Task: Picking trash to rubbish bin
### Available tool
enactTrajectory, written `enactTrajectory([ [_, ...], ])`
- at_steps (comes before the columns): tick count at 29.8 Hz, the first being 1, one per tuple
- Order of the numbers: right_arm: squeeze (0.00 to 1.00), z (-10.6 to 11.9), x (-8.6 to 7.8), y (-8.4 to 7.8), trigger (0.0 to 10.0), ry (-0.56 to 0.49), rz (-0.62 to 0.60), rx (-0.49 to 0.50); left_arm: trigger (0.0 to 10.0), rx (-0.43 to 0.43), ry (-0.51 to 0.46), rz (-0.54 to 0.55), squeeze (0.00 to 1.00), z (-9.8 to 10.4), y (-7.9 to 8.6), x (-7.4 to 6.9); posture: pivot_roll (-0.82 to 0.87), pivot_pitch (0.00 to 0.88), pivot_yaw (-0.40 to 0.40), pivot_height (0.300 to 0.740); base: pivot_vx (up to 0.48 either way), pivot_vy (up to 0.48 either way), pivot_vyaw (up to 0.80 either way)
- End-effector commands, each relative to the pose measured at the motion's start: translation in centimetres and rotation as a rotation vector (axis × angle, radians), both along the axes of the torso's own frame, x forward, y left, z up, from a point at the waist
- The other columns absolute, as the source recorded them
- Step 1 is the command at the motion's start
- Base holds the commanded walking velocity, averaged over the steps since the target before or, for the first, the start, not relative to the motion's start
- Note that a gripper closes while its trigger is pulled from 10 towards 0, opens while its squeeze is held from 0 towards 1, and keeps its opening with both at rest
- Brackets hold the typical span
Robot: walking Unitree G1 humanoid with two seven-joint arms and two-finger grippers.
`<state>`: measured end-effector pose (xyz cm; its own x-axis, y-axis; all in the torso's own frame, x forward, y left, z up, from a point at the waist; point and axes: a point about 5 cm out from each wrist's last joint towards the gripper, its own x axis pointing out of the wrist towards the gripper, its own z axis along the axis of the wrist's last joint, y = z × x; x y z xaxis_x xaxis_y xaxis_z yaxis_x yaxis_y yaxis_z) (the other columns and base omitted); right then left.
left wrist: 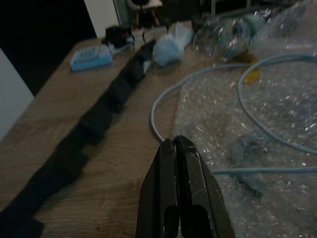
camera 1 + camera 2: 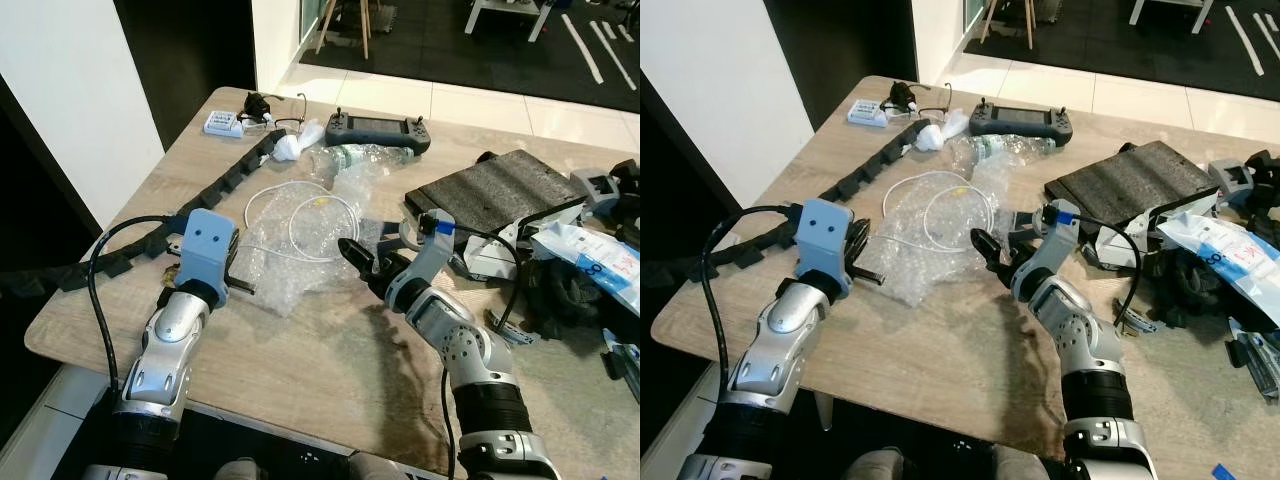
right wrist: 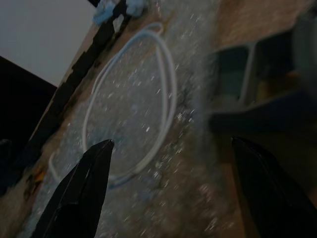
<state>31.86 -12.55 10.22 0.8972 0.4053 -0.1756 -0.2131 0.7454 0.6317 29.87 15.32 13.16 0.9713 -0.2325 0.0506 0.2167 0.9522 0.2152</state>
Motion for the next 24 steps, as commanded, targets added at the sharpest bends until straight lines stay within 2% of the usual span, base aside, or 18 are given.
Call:
enactTrajectory([
  [1,0.00,-1.3,-0.5,0.0,10.0,0.083,0.001,0.011,10.0,0.008,-0.017,-0.034,0.00,0.1,-0.4,-0.2,0.06,0.059,-0.025,0.740,0.000,0.000,0.00],
  [4,0.00,-1.3,-0.5,0.0,10.0,0.089,0.001,0.021,10.0,0.012,-0.023,-0.041,0.00,0.1,-0.4,-0.2,0.06,0.059,-0.025,0.740,0.000,0.000,0.00],
  [8,0.00,-1.4,-0.3,-0.1,10.0,0.108,-0.001,0.062,10.0,0.000,-0.044,-0.111,0.00,0.6,-1.2,-0.5,0.06,0.062,-0.023,0.740,0.000,0.000,0.00],
  [13,0.00,-2.2,0.7,0.0,10.0,0.152,-0.038,0.133,10.0,0.052,-0.057,-0.223,0.00,0.6,-2.5,-1.1,0.06,0.066,-0.020,0.740,0.000,0.000,0.00],
  [17,0.00,-2.3,1.5,0.4,10.0,0.176,-0.047,0.183,10.0,0.066,-0.062,-0.231,0.00,0.6,-2.6,-1.0,0.06,0.068,-0.022,0.740,0.000,0.000,0.00],
  [24,0.00,-2.1,2.1,1.1,10.0,0.188,-0.022,0.174,10.0,0.070,-0.064,-0.233,0.00,0.6,-2.6,-1.0,0.06,0.072,-0.028,0.740,0.000,0.000,0.00],
])
